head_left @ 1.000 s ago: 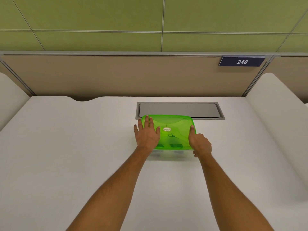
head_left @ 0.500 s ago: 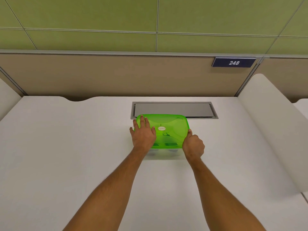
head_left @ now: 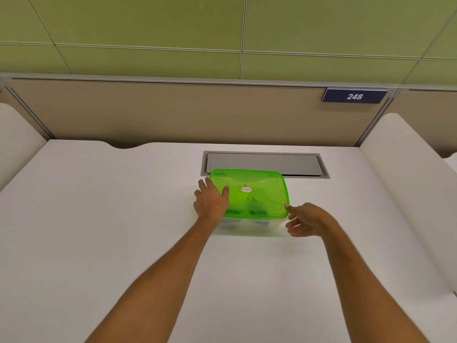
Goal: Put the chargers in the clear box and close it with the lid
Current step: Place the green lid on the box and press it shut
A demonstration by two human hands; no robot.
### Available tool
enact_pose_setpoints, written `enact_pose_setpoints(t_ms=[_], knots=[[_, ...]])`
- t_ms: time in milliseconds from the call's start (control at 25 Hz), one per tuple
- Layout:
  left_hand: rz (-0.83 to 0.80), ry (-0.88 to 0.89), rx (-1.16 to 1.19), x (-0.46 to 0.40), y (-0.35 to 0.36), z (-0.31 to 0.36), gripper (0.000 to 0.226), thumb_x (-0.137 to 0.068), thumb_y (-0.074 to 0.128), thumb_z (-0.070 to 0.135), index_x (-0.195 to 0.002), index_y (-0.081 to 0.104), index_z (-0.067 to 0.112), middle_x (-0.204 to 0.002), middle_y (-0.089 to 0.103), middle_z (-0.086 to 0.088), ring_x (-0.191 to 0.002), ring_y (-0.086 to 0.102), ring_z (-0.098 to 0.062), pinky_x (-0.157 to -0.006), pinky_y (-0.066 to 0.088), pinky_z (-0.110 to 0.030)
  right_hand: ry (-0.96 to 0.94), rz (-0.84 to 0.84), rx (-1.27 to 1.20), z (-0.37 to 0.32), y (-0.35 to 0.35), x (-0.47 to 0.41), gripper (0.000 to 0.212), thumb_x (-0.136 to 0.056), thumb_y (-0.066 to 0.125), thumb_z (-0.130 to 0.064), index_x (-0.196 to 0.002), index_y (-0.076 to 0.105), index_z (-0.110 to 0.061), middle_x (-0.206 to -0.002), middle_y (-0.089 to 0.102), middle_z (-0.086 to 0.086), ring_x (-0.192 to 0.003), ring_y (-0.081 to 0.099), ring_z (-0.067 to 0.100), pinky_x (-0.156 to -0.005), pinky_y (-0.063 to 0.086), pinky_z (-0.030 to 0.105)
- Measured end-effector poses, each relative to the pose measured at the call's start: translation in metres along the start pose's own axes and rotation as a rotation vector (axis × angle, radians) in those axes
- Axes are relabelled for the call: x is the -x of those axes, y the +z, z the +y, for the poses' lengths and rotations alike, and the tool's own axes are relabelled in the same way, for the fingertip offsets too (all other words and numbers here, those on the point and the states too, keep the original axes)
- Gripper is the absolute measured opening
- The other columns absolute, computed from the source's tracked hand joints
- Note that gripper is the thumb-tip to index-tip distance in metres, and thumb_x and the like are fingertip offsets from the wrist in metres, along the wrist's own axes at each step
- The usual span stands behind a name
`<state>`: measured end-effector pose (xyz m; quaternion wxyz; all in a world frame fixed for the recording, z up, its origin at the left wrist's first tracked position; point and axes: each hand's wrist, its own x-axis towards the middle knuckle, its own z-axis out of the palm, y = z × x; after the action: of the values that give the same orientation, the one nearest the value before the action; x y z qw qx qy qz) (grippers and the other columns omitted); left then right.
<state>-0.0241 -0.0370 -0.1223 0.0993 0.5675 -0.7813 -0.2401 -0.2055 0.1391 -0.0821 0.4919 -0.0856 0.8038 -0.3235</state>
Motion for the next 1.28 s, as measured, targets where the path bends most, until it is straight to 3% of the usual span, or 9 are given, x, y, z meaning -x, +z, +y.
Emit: enact_pose_setpoints(t_ms=[200,440,600,720,840,960,1040,1120,1280], knots=[[-0.071,-0.134,0.137,0.011,-0.010,-0.024,0.058,-0.089,0.047,0.056,-0.114,0.052,0.004,-0.116,0.059,-0.020,-0.107,0.056,-0.040,-0.085,0.045,-0.043,0.047,-0.032,0.051,-0.004,-0.010,0.002,0.052,-0.088,0.064,-0.038,-0.103,0.059,0.011,-0.087,0.066,0.023,-0.068,0.066,0.030,-0.072,0.058,0.037],[-0.031,-0.112,0.236,0.021,-0.023,-0.027,0.042,-0.086,0.060,0.041,-0.105,0.062,0.003,-0.109,0.065,-0.018,-0.100,0.060,-0.036,-0.076,0.043,-0.034,-0.108,0.202,-0.038,-0.005,0.004,-0.005,0.035,-0.082,0.075,-0.015,-0.097,0.059,0.013,-0.076,0.064,0.019,-0.060,0.063,0.030,-0.064,0.061,0.038],[-0.039,-0.153,0.316,0.020,-0.027,-0.027,0.029,-0.080,0.069,0.034,-0.086,0.065,0.006,-0.102,0.067,-0.018,-0.089,0.065,-0.036,-0.073,0.047,-0.032,-0.091,0.185,-0.076,-0.005,0.009,-0.002,0.025,-0.086,0.070,-0.011,-0.092,0.055,0.008,-0.076,0.062,0.016,-0.058,0.062,0.027,-0.048,0.057,0.031],[-0.062,-0.262,0.494,0.016,-0.030,-0.029,0.028,-0.075,0.075,0.027,-0.094,0.065,0.009,-0.093,0.068,-0.011,-0.083,0.067,-0.034,-0.082,0.055,-0.041,-0.089,0.182,-0.086,-0.003,0.009,-0.003,0.023,-0.087,0.069,-0.011,-0.081,0.054,0.006,-0.078,0.062,0.016,-0.057,0.063,0.027,-0.047,0.057,0.031],[-0.044,-0.336,0.650,0.017,-0.030,-0.029,0.022,-0.072,0.078,0.020,-0.087,0.064,0.010,-0.085,0.064,-0.007,-0.071,0.062,-0.028,-0.080,0.058,-0.044,-0.083,0.188,-0.053,-0.003,0.007,-0.004,0.028,-0.084,0.072,-0.015,-0.091,0.056,0.008,-0.081,0.063,0.017,-0.057,0.064,0.028,-0.053,0.058,0.032],[-0.030,-0.359,0.699,0.019,-0.029,-0.030,0.038,-0.071,0.079,0.018,-0.104,0.065,0.005,-0.104,0.067,-0.015,-0.091,0.065,-0.033,-0.085,0.056,-0.044,-0.073,0.160,-0.053,-0.001,0.006,-0.004,0.048,-0.082,0.075,-0.027,-0.107,0.055,0.008,-0.085,0.061,0.017,-0.059,0.065,0.028,-0.053,0.060,0.032],[-0.032,-0.356,0.708,0.019,-0.028,-0.029,0.041,-0.072,0.079,0.017,-0.108,0.064,0.004,-0.102,0.066,-0.014,-0.086,0.065,-0.032,-0.084,0.056,-0.045,-0.069,0.150,-0.074,-0.003,0.010,-0.001,0.060,-0.083,0.065,-0.053,-0.109,0.055,0.001,-0.090,0.061,0.017,-0.064,0.067,0.031,-0.054,0.061,0.034],[-0.050,-0.351,0.698,0.022,-0.029,-0.026,0.042,-0.074,0.078,0.016,-0.111,0.062,0.005,-0.095,0.062,-0.010,-0.068,0.060,-0.026,-0.081,0.058,-0.044,-0.077,0.255,0.006,-0.010,0.019,0.000,0.071,-0.086,0.035,-0.071,-0.103,0.058,-0.006,-0.091,0.064,0.017,-0.068,0.070,0.036,-0.063,0.061,0.038],[-0.107,-0.325,0.621,0.019,-0.035,-0.019,0.047,-0.075,0.074,0.011,-0.120,0.058,0.007,-0.100,0.059,-0.009,-0.069,0.057,-0.025,-0.077,0.059,-0.043,-0.081,0.539,0.257,-0.016,0.045,-0.008,0.086,-0.090,0.006,-0.064,-0.110,0.063,-0.003,-0.104,0.068,0.016,-0.084,0.070,0.036,-0.087,0.054,0.043]])
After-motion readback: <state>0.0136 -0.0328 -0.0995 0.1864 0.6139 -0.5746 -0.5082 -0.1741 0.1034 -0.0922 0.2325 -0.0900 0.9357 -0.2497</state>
